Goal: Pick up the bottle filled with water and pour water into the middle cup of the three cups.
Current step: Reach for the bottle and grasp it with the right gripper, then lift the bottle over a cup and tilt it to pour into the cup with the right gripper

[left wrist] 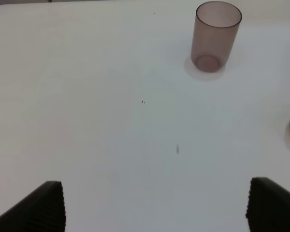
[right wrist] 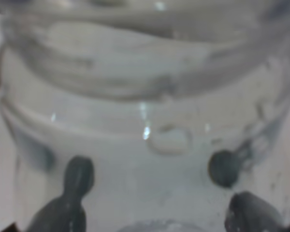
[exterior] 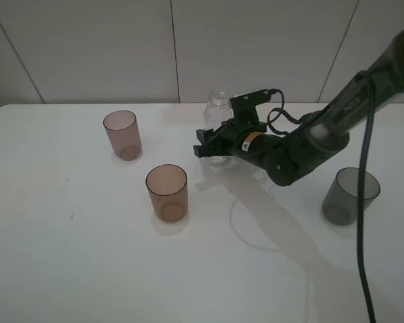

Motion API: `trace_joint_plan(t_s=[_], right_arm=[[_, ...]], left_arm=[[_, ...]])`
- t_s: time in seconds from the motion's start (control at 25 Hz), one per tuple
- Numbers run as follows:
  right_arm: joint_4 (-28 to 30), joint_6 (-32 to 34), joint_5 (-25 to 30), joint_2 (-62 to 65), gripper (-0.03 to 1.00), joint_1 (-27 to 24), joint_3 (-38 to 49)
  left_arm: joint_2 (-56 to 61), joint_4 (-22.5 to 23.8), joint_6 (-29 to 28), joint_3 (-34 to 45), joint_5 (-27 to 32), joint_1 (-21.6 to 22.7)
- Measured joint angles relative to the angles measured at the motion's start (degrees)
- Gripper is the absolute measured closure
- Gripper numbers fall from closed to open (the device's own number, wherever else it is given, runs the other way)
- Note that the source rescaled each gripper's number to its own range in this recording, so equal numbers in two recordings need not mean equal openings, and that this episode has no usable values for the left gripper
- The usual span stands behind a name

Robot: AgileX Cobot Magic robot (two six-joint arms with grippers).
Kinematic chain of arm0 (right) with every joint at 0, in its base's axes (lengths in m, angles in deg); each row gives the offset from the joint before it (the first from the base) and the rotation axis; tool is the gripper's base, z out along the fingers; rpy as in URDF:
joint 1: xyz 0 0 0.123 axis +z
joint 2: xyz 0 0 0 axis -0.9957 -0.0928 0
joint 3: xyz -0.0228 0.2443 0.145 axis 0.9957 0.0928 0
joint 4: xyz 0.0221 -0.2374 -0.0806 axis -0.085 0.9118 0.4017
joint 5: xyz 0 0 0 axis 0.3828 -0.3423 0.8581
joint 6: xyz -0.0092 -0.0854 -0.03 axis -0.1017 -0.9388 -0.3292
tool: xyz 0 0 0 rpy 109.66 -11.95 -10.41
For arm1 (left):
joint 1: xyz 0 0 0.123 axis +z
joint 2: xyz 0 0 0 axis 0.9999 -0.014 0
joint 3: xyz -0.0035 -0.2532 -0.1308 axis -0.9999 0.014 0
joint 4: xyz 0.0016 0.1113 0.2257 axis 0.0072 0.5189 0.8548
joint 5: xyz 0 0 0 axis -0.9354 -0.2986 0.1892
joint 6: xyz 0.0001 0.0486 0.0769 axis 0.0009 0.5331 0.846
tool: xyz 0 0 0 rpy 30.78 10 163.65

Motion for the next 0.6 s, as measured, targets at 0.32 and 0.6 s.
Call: trace_joint_plan(t_s=[0.32, 0.6], right_arm=[[0.6, -0.4, 0.8, 0.4, 0.94, -0.1, -0.1], [1.1, -13.3, 12.9, 10.3, 0.94, -0.2, 0.0]], left_arm=[[0.0, 0.0, 0.0, 0.0, 0.0, 0.0], [0.0, 0.0, 0.0, 0.0, 0.0, 0.0]])
